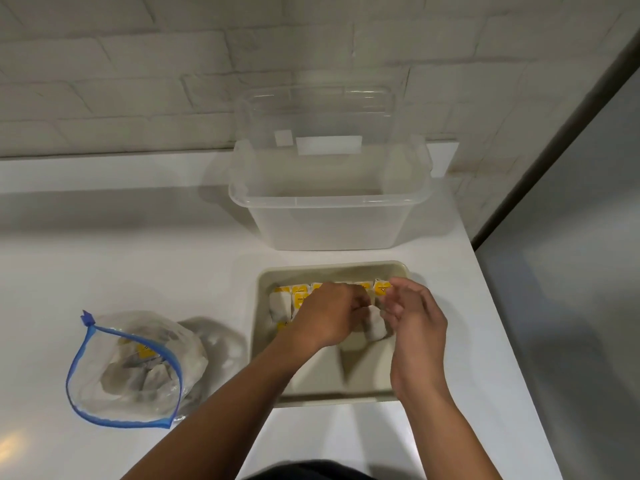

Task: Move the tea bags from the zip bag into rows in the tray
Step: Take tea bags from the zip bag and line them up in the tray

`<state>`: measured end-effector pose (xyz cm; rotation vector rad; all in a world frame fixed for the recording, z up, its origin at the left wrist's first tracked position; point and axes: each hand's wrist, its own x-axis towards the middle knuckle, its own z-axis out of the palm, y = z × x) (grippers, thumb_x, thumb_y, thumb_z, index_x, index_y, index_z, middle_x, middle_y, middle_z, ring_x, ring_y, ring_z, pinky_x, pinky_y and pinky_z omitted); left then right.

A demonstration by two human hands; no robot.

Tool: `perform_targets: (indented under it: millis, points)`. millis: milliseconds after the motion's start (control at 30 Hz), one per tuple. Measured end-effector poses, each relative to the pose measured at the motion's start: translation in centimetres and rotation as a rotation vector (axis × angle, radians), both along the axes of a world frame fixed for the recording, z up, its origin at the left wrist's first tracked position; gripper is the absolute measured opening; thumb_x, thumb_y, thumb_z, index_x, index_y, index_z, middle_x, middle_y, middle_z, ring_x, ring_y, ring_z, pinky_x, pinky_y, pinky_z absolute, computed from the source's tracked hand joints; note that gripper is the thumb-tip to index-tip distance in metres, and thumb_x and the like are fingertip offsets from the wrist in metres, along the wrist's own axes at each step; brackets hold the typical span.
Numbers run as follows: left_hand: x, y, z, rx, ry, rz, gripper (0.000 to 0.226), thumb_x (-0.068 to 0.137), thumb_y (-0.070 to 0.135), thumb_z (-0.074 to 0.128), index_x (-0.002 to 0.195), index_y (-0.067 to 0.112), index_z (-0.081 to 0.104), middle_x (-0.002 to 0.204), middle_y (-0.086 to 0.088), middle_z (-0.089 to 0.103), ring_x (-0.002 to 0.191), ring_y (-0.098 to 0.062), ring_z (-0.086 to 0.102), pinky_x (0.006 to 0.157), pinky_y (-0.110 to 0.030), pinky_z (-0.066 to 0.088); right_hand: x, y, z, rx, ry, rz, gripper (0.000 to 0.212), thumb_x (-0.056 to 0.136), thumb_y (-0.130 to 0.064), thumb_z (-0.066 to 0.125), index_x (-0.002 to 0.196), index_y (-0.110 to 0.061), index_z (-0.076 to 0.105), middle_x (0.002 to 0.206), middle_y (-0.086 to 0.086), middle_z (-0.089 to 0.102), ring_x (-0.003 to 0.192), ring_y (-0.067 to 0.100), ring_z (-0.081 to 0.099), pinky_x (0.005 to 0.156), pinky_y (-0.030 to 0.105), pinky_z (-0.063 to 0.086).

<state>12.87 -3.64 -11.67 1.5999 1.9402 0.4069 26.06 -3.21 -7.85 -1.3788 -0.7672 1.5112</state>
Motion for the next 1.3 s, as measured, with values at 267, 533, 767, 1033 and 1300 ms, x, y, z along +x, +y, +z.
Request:
perform_targets:
  millis: [267,533,767,1033,1300]
  points:
    - [1.3,3.6,-1.8,0.110,0.228,-0.028,0.020,0.092,0.039,0.060,0.106,0.035,0.073,0.103,0.006,0.075,0.099,-0.021,0.067,0.078,-0.033,0.054,1.0,0.0,0.0,-0.059,-0.001,-0.047,0.025,0.093,-0.010,0.045,0.069,-0.013,0.054,0.056,0.000,0.034,0.051,0.017,0.026,0.050,0.031,0.023]
    - [1.9,3.8,-3.6,0.312,0.429,-0.010,0.024,0.094,0.046,0.054,0.101,0.032,0.072,0.098,0.008,0.074,0.085,-0.020,0.070,0.067,-0.030,0.052,1.4,-0.1,-0.3,-0.090,0.073,-0.041,0.028,0.095,-0.016,0.047,0.068,-0.014,0.050,0.058,0.001,0.022,0.058,0.021,0.012,0.053,0.035,0.011]
    - [2.3,3.7,-4.7,0.341,0.468,0.003,0.028,0.093,0.048,0.050,0.093,0.027,0.070,0.095,0.006,0.073,0.076,-0.023,0.069,0.059,-0.029,0.044,1.5,-0.2,-0.4,-0.089,0.078,-0.025,0.030,0.098,-0.019,0.048,0.070,-0.012,0.053,0.057,0.000,0.022,0.051,0.016,0.015,0.053,0.035,0.011]
    - [2.7,3.7,-3.8,0.364,0.509,0.026,0.019,0.086,0.042,0.062,0.082,0.025,0.071,0.074,0.004,0.071,0.060,-0.024,0.067,0.050,-0.026,0.036,1.5,-0.2,-0.4,-0.091,0.071,-0.012,0.031,0.100,-0.021,0.048,0.071,-0.012,0.055,0.056,0.000,0.023,0.050,0.016,0.017,0.056,0.038,0.011]
    - [2.6,3.1,-3.5,0.434,0.493,0.110,0.021,0.073,0.044,0.079,0.084,0.029,0.069,0.063,0.005,0.068,0.050,-0.022,0.066,0.046,-0.021,0.034,1.7,-0.2,-0.3,-0.085,0.072,-0.007,0.031,0.100,-0.020,0.047,0.071,-0.012,0.056,0.056,0.000,0.024,0.049,0.016,0.017,0.052,0.033,0.013]
